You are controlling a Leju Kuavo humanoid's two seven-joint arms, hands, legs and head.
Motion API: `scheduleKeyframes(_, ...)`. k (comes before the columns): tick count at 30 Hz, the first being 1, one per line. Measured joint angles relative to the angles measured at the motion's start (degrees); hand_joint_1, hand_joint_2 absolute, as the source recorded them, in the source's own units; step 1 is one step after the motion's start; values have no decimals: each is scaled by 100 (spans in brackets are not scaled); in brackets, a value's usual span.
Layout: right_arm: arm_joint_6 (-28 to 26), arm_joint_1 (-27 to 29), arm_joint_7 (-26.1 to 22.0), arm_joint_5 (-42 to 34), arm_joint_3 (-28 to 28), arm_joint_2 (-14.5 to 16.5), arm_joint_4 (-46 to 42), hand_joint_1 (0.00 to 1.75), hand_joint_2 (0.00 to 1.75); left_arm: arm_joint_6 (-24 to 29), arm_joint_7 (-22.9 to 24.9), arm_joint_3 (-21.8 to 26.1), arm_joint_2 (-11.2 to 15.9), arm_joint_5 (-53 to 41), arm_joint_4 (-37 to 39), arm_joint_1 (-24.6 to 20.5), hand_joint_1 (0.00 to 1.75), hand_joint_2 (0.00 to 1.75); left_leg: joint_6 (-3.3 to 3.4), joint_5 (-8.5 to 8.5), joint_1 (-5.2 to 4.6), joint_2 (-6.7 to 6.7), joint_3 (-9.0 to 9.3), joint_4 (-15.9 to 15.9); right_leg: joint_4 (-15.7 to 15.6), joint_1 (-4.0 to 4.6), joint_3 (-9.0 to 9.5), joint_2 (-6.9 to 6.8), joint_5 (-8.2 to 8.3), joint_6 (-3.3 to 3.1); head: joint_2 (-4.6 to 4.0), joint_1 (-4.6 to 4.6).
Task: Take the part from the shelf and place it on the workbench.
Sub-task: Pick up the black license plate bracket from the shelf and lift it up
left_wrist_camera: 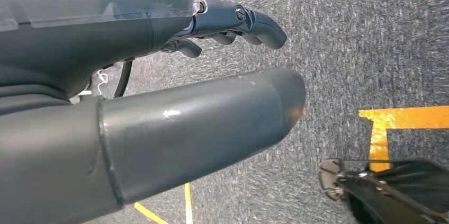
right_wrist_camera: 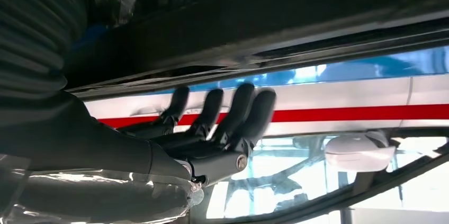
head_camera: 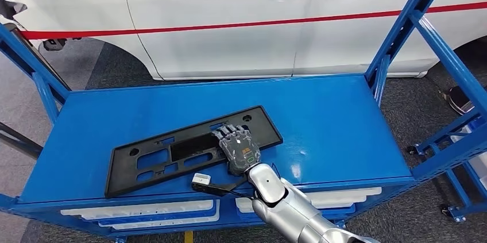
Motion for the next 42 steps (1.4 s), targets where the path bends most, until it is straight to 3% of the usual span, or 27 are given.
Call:
scheduleKeyframes(2,43,3,-25,-15,-59,-10,-66,161,175,-1,0,22,9,-8,0,-7,0,0,62,311,-16,-2,358,-770,13,12,8,8,-16,29,0,1)
scheduleKeyframes(3,63,3,-31,-26,-80,-18,-95,161,175,-1,-1,31,12,-13,0,-13,0,0,87,369,-30,-5,457,-992,18,18,0,10,-17,53,0,2)
scheduleKeyframes(6,99,9,-41,-58,-127,-44,-159,160,175,-5,-11,49,14,-25,0,-20,0,0,153,389,-49,-14,490,-1116,8,21,-22,8,-5,151,0,1)
scheduleKeyframes(8,108,9,-44,-67,-156,-67,-200,161,175,-10,-21,54,14,-25,0,-19,0,0,224,433,-23,-6,515,-1182,138,21,-73,5,-114,215,0,2)
scheduleKeyframes(11,117,24,-46,-69,-188,-118,-230,160,175,-15,-28,57,14,-25,0,-23,0,0,286,454,-16,3,520,-1214,1100,8,-529,4,-604,267,0,4)
scheduleKeyframes(12,122,41,-47,-69,-192,-139,-233,160,175,-15,-29,61,14,-24,0,-23,0,0,292,451,-19,2,518,-1210,1426,2,-698,4,-704,280,0,4)
scheduleKeyframes(13,129,59,-49,-69,-193,-161,-237,159,175,-16,-31,66,14,-24,0,-22,0,0,293,445,-21,-1,518,-1204,1580,-6,-792,3,-698,289,0,4)
scheduleKeyframes(14,138,73,-52,-69,-194,-181,-245,159,175,-17,-33,74,13,-23,0,-22,0,0,291,436,-21,-5,522,-1192,1503,-15,-774,2,-573,294,0,4)
scheduleKeyframes(16,153,81,-63,-69,-195,-216,-285,159,175,-19,-37,95,7,-22,0,-23,0,0,268,398,-20,-12,526,-1148,804,-33,-472,-1,-164,280,0,4)
scheduleKeyframes(18,159,74,-85,-68,-196,-237,-334,159,175,-20,-42,117,-1,-22,0,-30,0,0,216,356,-38,-15,493,-1084,204,-17,-213,-1,50,242,0,3)
scheduleKeyframes(20,161,72,-111,-67,-199,-254,-361,159,175,-20,-46,134,-4,-22,0,-37,0,0,153,341,-51,-17,464,-1061,94,12,-181,4,45,193,0,2)
scheduleKeyframes(23,163,73,-126,-67,-202,-272,-394,165,175,-20,-47,144,-7,-22,1,-40,0,0,62,236,-31,-15,426,-943,57,-16,-164,2,65,91,0,1)
scheduleKeyframes(24,171,70,-129,-70,-202,-274,-412,168,175,-20,-49,144,-9,-22,1,-41,0,0,35,103,-25,-14,337,-735,40,-28,-153,-1,72,59,0,1)
scheduleKeyframes(26,218,74,-160,-111,-202,-278,-455,172,175,-20,-55,150,-13,-22,2,-41,0,0,-11,-261,-14,-13,-1,-12,36,-27,-149,-8,69,20,0,-1)
scheduleKeyframes(28,263,105,-289,-291,-202,-283,-530,173,175,-20,-68,165,-13,-18,2,-35,0,0,-36,-406,-9,-13,-277,536,44,-20,-150,-9,64,11,0,0)
scheduleKeyframes(29,269,131,-414,-501,-202,-283,-608,174,175,-19,-74,177,-13,-10,2,-31,0,0,-36,-311,-7,-13,-277,508,50,-20,-149,-6,60,11,0,0)
scheduleKeyframes(30,263,170,-590,-838,-202,-274,-733,175,175,-16,-83,193,-13,-1,2,-29,0,0,-28,-122,-6,-12,-168,249,59,-20,-145,-3,54,16,0,0)
scheduleKeyframes(31,246,222,-822,-1345,-202,-252,-930,175,175,-9,-94,216,-13,11,2,-30,0,0,-11,95,-5,-11,10,-154,71,-20,-142,1,44,26,0,1)
scheduleKeyframes(33,166,373,-1387,-2733,-200,-159,-1505,175,175,11,-122,281,-16,26,2,-35,0,0,39,339,-27,-15,312,-819,103,-1,-157,5,23,67,0,1)
scheduleKeyframes(34,104,462,-1691,-3568,-196,-96,-1891,175,175,22,-137,316,-20,29,2,-37,0,0,64,362,-41,-22,370,-961,114,7,-169,3,17,92,0,1)
scheduleKeyframes(38,-78,774,-2666,-6590,-180,37,-3669,175,175,39,-164,448,-57,17,2,-22,0,0,185,388,-32,-52,399,-1049,170,5,-176,-16,-54,215,0,3)
scheduleKeyframes(40,-44,915,-2958,-7417,-186,12,-4415,175,175,39,-162,510,-76,31,2,-9,0,0,250,411,-13,-42,422,-1094,600,1,-360,-7,-340,262,0,3)
scheduleKeyframes(42,19,1093,-3177,-7821,-193,-44,-5007,175,175,38,-158,583,-81,66,2,-8,0,0,283,407,-23,-37,419,-1095,1344,3,-709,-3,-695,289,0,3)
